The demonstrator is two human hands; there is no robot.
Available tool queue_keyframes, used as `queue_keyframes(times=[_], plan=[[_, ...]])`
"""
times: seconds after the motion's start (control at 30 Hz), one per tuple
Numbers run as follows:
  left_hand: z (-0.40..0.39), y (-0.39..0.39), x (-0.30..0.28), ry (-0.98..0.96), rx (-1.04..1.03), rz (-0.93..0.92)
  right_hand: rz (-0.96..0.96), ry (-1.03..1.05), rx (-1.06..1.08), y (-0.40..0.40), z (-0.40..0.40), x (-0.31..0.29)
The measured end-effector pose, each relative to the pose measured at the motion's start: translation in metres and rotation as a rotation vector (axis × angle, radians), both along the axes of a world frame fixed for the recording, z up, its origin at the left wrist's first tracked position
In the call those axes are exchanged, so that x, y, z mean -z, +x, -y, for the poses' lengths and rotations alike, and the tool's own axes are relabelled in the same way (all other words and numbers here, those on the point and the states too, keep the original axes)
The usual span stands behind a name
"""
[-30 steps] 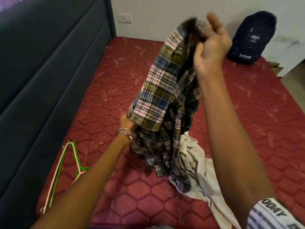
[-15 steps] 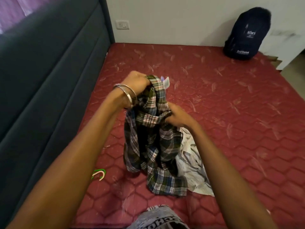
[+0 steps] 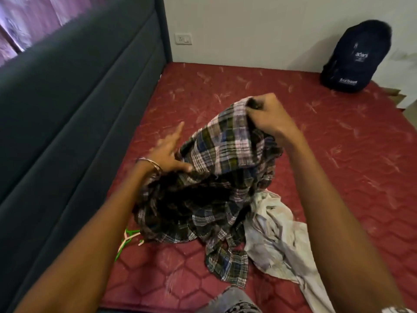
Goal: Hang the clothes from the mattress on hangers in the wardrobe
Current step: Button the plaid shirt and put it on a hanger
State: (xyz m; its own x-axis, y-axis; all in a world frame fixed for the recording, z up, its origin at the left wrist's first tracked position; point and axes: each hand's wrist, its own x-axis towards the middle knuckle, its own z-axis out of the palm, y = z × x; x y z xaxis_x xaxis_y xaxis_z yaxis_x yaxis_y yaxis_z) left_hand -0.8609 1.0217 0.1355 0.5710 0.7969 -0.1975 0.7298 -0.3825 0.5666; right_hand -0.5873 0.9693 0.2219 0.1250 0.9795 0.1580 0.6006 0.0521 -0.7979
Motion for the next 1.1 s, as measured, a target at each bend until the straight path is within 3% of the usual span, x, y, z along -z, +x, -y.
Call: queue_keyframes(times=[0.1, 0.17, 0.2, 0.33, 0.43, 0.5, 0.63, 0.73, 0.8, 0.87, 0.97, 1.03, 1.1], plan=[[0.019, 0.039, -0.019, -0.090, -0.005, 0.526, 0.203, -0.078, 0.044, -0.026, -0.013, -0.004], [0.023, 0.060, -0.036, -0.049, -0.104, 0.689, 0.249, -0.093, -0.037, -0.037, -0.016, -0.008], [0.021, 0.067, -0.044, -0.003, -0.133, 0.676, 0.248, -0.097, -0.082, -0.039, -0.017, -0.013], [0.009, 0.059, -0.059, 0.297, -0.270, 0.341, 0.198, -0.115, -0.284, -0.029, -0.013, -0.026], [0.004, 0.045, -0.070, 0.201, -0.389, 0.502, 0.175, -0.256, -0.381, -0.005, -0.013, -0.017], [0.002, 0.037, -0.082, 0.243, -0.380, 0.547, 0.232, -0.386, -0.431, 0.011, -0.015, 0.004], [-0.004, 0.025, -0.102, 0.372, -0.481, 0.512, 0.245, -0.454, -0.341, 0.033, -0.018, 0.041], [-0.005, 0.012, -0.102, 0.447, -0.494, 0.365, 0.229, -0.368, -0.209, 0.037, -0.023, 0.039], [-0.003, 0.001, -0.100, 0.376, -0.428, 0.324, 0.228, -0.252, -0.115, 0.039, -0.026, 0.031], [-0.002, -0.010, -0.094, 0.326, -0.314, 0.152, 0.211, -0.137, -0.022, 0.041, -0.028, 0.020], [-0.003, -0.019, -0.078, 0.364, -0.203, -0.347, 0.157, -0.016, 0.031, 0.028, -0.029, -0.003], [0.002, -0.013, -0.068, 0.357, -0.184, -0.267, 0.077, 0.043, 0.039, 0.007, -0.034, -0.020], [0.011, 0.008, -0.064, 0.299, -0.149, 0.067, -0.091, 0.068, 0.006, -0.023, -0.035, -0.036]])
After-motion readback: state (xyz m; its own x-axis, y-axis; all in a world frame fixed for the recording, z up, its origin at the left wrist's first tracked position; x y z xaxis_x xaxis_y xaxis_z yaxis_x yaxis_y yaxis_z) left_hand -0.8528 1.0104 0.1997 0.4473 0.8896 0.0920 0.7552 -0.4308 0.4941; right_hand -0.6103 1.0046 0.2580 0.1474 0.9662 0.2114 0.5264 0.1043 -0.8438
